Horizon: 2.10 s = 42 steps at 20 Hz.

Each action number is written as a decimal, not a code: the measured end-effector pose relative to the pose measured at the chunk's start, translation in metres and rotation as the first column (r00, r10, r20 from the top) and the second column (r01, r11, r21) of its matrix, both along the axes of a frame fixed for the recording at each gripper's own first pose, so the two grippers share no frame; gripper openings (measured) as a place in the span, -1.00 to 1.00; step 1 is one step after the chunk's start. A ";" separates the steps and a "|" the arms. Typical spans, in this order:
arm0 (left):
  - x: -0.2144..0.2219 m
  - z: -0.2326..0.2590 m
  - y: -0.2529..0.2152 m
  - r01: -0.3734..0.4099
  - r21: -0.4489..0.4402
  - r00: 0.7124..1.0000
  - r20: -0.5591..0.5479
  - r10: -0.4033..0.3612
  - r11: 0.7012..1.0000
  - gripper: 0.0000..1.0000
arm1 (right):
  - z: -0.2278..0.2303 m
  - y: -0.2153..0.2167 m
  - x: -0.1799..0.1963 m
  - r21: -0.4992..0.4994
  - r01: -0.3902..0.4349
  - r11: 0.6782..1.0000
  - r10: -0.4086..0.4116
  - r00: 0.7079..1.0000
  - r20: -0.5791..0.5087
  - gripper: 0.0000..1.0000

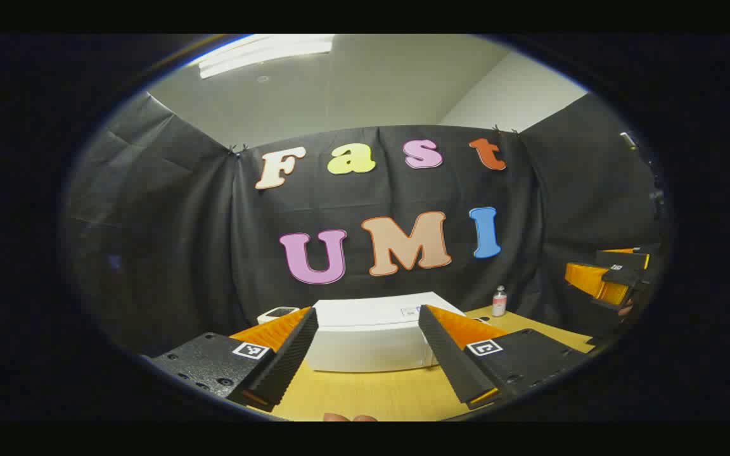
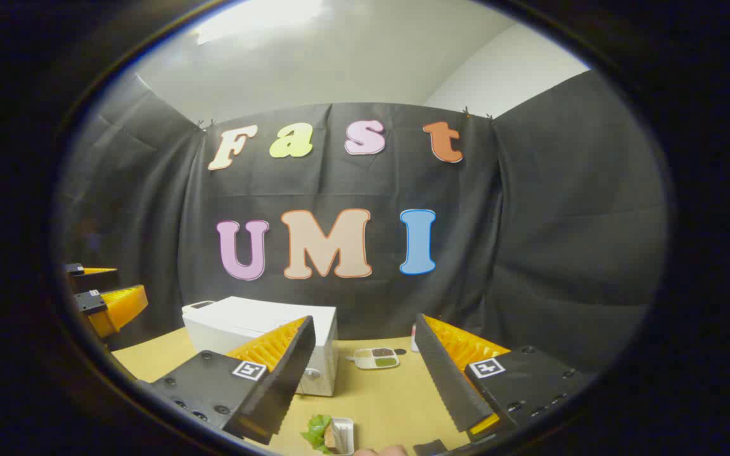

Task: Open the microwave oven with the left hand, put the food in, and close the microwave oven.

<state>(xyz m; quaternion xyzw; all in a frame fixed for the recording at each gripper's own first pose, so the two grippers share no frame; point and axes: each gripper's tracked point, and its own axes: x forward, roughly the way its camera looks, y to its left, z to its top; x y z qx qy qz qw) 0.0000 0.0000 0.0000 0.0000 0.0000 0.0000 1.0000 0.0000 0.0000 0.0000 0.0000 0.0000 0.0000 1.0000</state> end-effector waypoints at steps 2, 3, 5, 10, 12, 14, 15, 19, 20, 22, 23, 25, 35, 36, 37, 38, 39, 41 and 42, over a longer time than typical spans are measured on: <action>0.001 -0.001 -0.002 -0.002 -0.003 1.000 -0.006 0.002 1.000 1.00 | -0.001 -0.003 0.002 -0.001 -0.001 1.000 0.001 1.000 0.000 0.92; 0.002 -0.001 -0.002 -0.004 -0.001 1.000 -0.006 0.004 1.000 1.00 | -0.001 -0.005 0.003 -0.007 -0.001 1.000 0.001 1.000 0.002 0.92; 0.004 -0.001 -0.004 -0.005 0.004 1.000 -0.006 0.005 1.000 1.00 | 0.002 -0.005 0.005 -0.018 -0.009 1.000 0.009 1.000 0.006 0.92; 0.006 -0.001 -0.008 -0.006 0.002 1.000 -0.004 0.006 1.000 0.94 | 0.003 -0.008 0.009 -0.017 -0.006 1.000 0.006 1.000 0.016 0.92; 0.008 -0.001 -0.011 -0.002 0.006 1.000 0.001 0.002 1.000 0.94 | 0.002 -0.010 0.009 -0.027 -0.005 1.000 0.006 1.000 0.018 0.92; 0.008 -0.001 -0.012 -0.002 0.011 1.000 0.002 0.002 1.000 0.94 | 0.001 -0.010 0.009 -0.042 -0.007 0.999 0.008 1.000 0.018 0.99; 0.009 -0.001 -0.012 -0.003 0.011 1.000 0.000 0.003 1.000 0.94 | 0.000 -0.009 0.010 -0.045 -0.011 0.999 0.012 1.000 0.018 0.92; 0.009 -0.003 -0.011 -0.011 0.007 1.000 -0.005 0.011 1.000 0.95 | 0.001 -0.009 0.010 -0.051 -0.016 0.999 0.017 1.000 0.022 0.92; 0.008 -0.005 -0.010 -0.014 0.008 1.000 -0.007 0.014 1.000 0.95 | 0.000 -0.009 0.011 -0.051 -0.015 0.999 0.016 1.000 0.020 0.92; 0.007 -0.006 -0.012 -0.013 -0.001 1.000 -0.010 0.013 1.000 0.95 | -0.001 -0.008 0.010 -0.047 -0.017 0.999 0.018 1.000 0.014 0.99; 0.008 -0.005 -0.012 -0.014 0.000 1.000 -0.011 0.014 1.000 0.94 | -0.001 -0.008 0.009 -0.046 -0.019 0.999 0.020 1.000 0.015 0.99; 0.007 -0.005 -0.011 -0.016 0.010 1.000 -0.010 0.016 1.000 0.94 | 0.002 -0.008 0.010 -0.055 -0.021 0.998 0.023 0.999 0.025 0.99; 0.023 -0.036 -0.020 0.004 0.002 0.999 -0.036 -0.004 1.000 0.94 | 0.002 -0.014 0.008 -0.071 -0.024 0.997 0.025 1.000 0.013 0.92; 0.029 -0.042 -0.021 0.010 0.004 0.999 -0.038 -0.010 1.000 0.94 | 0.002 -0.015 0.008 -0.067 -0.022 0.998 0.022 1.000 0.008 0.92; 0.035 -0.047 -0.020 0.008 0.009 0.999 -0.038 -0.008 1.000 0.94 | 0.002 -0.017 0.006 -0.056 -0.018 0.998 0.018 1.000 0.001 0.99; 0.041 -0.052 -0.020 0.011 0.014 0.999 -0.038 -0.010 1.000 0.95 | 0.003 -0.020 0.006 -0.046 -0.010 0.999 0.010 1.000 -0.006 0.98; 0.046 -0.058 -0.021 0.015 0.019 0.999 -0.035 -0.014 1.000 0.95 | 0.002 -0.024 0.007 -0.039 -0.001 0.999 0.001 1.000 -0.010 0.98; 0.060 -0.073 -0.025 0.024 0.021 0.999 -0.041 -0.023 0.999 0.94 | 0.003 -0.030 0.005 -0.035 0.012 0.999 -0.012 1.000 -0.020 0.92; 0.067 -0.080 -0.030 0.034 0.021 0.998 -0.046 -0.033 0.999 0.95 | 0.004 -0.032 0.004 -0.033 0.015 0.999 -0.016 1.000 -0.024 0.92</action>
